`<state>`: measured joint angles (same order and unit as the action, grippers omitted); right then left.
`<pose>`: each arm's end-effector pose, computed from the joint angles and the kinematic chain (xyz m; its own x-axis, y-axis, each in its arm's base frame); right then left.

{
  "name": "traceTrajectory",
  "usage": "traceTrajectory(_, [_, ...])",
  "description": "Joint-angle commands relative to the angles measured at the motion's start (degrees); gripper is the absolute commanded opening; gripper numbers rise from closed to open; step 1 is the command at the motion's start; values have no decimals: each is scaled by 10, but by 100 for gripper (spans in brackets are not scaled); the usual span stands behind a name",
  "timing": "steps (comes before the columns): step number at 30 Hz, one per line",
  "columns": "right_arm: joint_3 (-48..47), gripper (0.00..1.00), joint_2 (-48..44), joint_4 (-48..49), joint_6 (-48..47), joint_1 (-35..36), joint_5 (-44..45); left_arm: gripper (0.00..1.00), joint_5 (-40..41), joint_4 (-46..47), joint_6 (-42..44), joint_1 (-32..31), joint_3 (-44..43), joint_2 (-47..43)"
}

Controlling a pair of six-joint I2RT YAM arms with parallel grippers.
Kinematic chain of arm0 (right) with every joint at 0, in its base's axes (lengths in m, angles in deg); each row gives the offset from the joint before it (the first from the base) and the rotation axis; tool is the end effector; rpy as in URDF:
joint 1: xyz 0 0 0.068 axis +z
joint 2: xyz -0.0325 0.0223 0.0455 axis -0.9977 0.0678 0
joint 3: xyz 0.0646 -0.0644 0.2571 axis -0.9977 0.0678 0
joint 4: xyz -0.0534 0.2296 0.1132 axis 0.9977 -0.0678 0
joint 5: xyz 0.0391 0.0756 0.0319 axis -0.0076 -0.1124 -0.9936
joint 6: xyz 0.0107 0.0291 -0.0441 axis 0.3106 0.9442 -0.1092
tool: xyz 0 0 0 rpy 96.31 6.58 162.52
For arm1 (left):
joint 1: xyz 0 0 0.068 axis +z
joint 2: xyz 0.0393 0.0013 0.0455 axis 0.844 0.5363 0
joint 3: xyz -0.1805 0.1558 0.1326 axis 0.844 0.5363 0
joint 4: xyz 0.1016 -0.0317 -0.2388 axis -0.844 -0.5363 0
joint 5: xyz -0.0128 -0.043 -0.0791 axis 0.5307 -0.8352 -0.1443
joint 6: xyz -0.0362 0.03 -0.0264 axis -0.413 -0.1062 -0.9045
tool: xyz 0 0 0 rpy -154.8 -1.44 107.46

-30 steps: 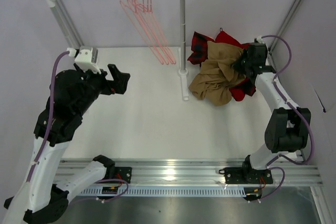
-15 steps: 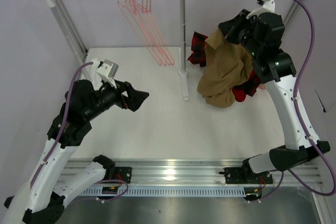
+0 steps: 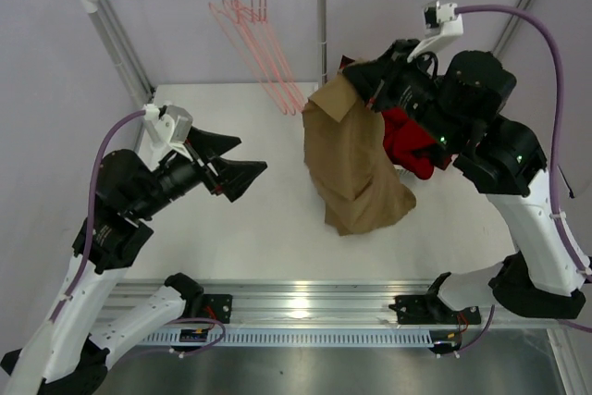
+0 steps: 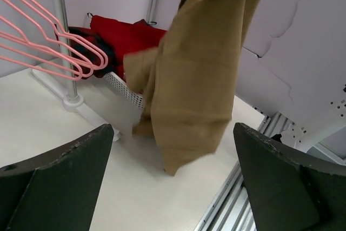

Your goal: Place the skirt on the hanger

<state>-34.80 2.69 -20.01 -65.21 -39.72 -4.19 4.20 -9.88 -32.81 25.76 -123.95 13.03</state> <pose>0.1504 0.1491 0.5996 -0.1370 0.3390 -0.9308 -0.5812 0.7334 0.3527 0.1032 -0.0782 0.4605 -0.1820 -0.1998 -0.9628 0.7622 0.5899 -0.2665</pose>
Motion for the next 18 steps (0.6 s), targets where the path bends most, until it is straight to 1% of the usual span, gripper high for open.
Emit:
traceTrajectory(1, [92, 0, -35, -9, 4, 9, 54, 100, 12, 16, 19, -4, -14, -3])
traceTrajectory(2, [133, 0, -63, 3, 16, 9, 48, 99, 21, 6, 23, -4, -15, -4])
traceTrajectory(4, [303, 0, -104, 54, 71, 9, 4, 100, 58, -16, 35, -4, -18, -15])
traceTrajectory(5, [304, 0, -116, 54, 71, 11, 4, 100, 73, -23, 37, -4, -18, -15])
traceTrajectory(6, [344, 0, -130, 83, 99, 10, -20, 99, 86, -32, 42, -4, -19, -20])
traceTrajectory(7, [423, 0, -140, 97, 115, 11, -27, 100, 100, -40, 44, -4, -22, -24])
traceTrajectory(9, [499, 0, -170, 143, 147, 16, -41, 100, 132, -67, 45, -4, -24, -27])
traceTrajectory(10, [568, 0, -177, 159, 174, 19, -54, 100, 140, -76, 45, -4, -24, -29])
traceTrajectory(11, [598, 0, -181, 178, 185, 24, -56, 100, 149, -85, 45, -4, -24, -29])
traceTrajectory(12, [623, 0, -180, 214, 193, 44, -55, 100, 165, -104, 40, -4, -24, -28])
traceTrajectory(14, [667, 0, -161, 247, 193, 76, -26, 100, 178, -126, 33, -4, -23, -21])
traceTrajectory(15, [667, 0, -147, 272, 186, 112, -12, 99, 192, -136, 22, -4, -20, -20])
traceTrajectory(16, [662, 0, -105, 285, 177, 130, 8, 100, 195, -156, 14, -4, -15, -23])
traceTrajectory(18, [631, 0, -57, 322, 143, 173, 20, 100, 238, -176, -9, -4, -2, -28])
